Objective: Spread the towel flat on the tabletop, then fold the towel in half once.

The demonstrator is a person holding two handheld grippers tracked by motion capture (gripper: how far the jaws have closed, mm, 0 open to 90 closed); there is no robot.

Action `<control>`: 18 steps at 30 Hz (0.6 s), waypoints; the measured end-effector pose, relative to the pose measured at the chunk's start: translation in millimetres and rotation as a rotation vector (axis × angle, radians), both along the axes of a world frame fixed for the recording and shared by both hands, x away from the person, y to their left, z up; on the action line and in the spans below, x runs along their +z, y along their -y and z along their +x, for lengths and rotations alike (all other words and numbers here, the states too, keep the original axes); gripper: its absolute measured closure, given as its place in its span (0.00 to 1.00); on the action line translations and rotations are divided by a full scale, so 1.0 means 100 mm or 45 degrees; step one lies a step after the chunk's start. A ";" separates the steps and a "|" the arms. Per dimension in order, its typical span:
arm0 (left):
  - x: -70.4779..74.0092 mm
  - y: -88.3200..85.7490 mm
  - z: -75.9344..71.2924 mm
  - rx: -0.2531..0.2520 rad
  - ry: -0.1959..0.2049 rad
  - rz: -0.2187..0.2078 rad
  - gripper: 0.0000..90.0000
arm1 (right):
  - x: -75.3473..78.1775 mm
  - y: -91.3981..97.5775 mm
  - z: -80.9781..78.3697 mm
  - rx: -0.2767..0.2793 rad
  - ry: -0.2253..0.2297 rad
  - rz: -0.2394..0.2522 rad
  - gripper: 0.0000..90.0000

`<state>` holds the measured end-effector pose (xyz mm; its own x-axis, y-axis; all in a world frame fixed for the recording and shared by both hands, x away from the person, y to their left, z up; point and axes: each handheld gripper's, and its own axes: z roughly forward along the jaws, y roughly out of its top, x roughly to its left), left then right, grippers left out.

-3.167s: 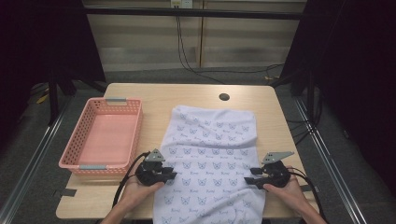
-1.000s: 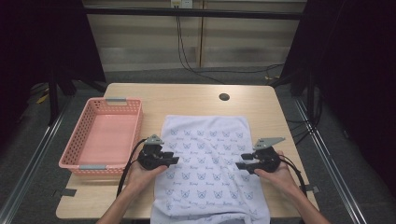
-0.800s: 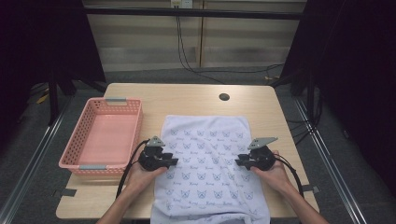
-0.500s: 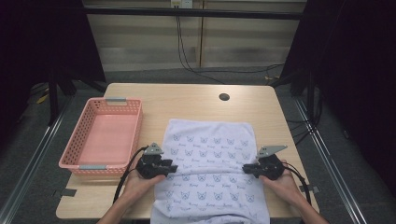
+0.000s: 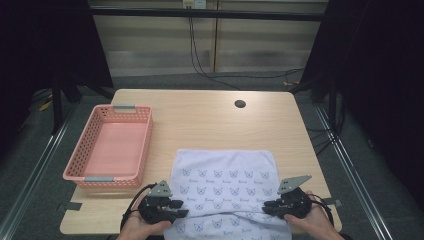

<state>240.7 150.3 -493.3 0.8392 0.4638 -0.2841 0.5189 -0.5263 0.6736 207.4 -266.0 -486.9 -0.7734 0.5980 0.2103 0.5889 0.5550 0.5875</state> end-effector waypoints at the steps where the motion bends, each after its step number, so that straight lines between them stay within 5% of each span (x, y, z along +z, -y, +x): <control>1: 0.01 0.00 0.04 0.017 0.008 -0.019 0.64 | 0.00 0.02 0.03 -0.012 0.022 0.043 0.72; 4: 0.12 0.01 0.26 0.086 0.045 -0.082 0.64 | 0.07 0.09 0.15 -0.090 0.104 0.132 0.64; 9: 0.12 0.10 0.61 0.170 0.073 -0.096 0.62 | 0.14 0.23 0.56 -0.233 0.202 0.126 0.58; 18: 0.13 0.20 0.98 0.277 0.091 -0.114 0.61 | 0.01 0.38 1.27 -0.378 0.213 0.061 0.52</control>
<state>338.6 130.0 -480.5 0.7416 0.6116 -0.2756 0.5630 -0.3440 0.7515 334.4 -303.6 -486.3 -0.5929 0.7949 0.1286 0.6143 0.3433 0.7105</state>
